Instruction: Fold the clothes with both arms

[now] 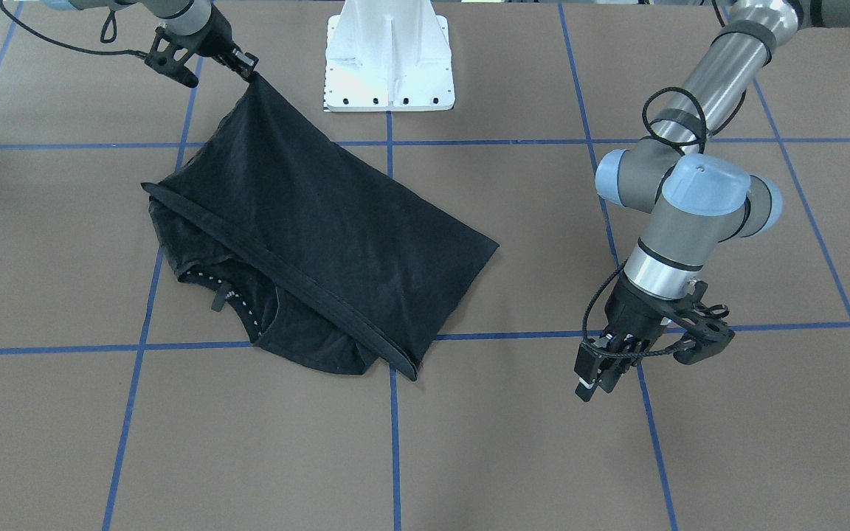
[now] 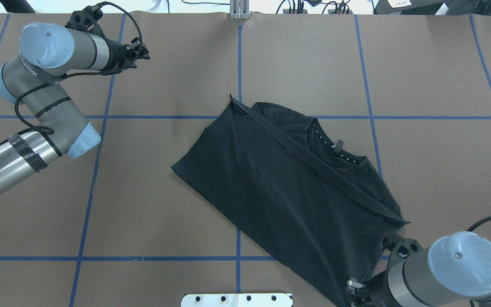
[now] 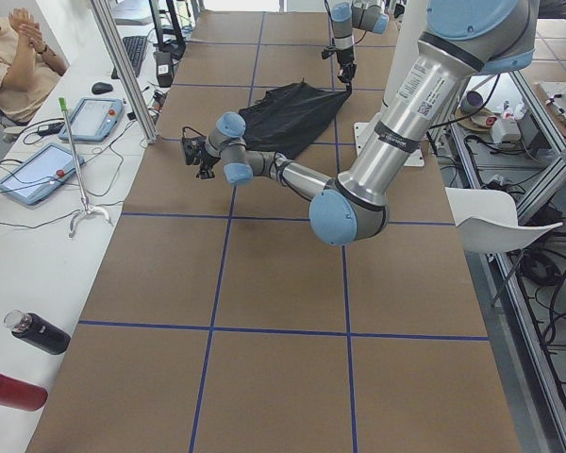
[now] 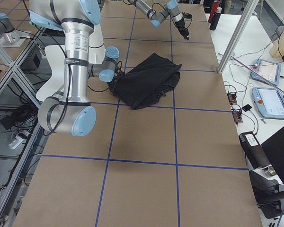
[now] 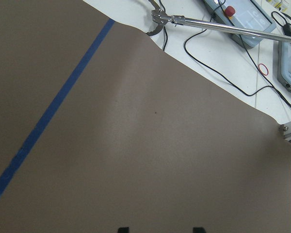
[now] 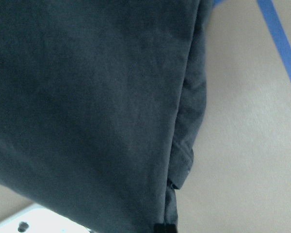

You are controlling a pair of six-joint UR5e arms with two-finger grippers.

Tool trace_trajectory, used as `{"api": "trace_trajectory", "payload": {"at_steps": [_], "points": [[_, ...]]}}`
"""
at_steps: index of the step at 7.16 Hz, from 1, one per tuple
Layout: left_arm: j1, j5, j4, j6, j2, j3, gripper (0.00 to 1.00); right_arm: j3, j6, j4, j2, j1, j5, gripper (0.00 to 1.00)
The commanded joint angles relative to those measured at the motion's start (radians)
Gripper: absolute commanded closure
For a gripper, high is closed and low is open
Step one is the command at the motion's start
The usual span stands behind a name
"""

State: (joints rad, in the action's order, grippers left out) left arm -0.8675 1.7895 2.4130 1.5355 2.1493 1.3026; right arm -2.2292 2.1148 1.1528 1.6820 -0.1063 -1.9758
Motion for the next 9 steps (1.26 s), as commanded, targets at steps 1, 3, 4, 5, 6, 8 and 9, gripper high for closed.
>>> {"api": "trace_trajectory", "payload": {"at_steps": [1,3,4,5,6,8,9], "points": [[0.002,0.129,0.003,0.0,-0.029,0.068,0.47,-0.004,0.039,0.002,0.013,0.077,0.005,0.0],[0.015,0.234,0.0,0.002,-0.1,0.225,0.4,-0.006,0.039,0.007,0.018,0.057,0.006,0.0],[0.066,0.229,0.001,0.037,-0.139,0.268,0.37,-0.006,0.037,0.005,0.009,-0.051,-0.005,0.0],[0.123,0.222,-0.002,0.125,-0.163,0.326,0.37,0.005,0.031,0.007,-0.007,-0.128,-0.008,0.0],[0.199,0.176,-0.009,0.187,-0.189,0.361,0.36,0.031,0.018,0.008,-0.062,-0.256,-0.009,0.0],[0.318,0.058,-0.157,0.252,-0.195,0.376,0.37,0.136,-0.016,0.01,-0.201,-0.453,-0.009,0.0],[0.338,0.054,-0.164,0.252,-0.2,0.369,0.37,0.187,-0.028,0.019,-0.261,-0.496,-0.009,0.0]]}}
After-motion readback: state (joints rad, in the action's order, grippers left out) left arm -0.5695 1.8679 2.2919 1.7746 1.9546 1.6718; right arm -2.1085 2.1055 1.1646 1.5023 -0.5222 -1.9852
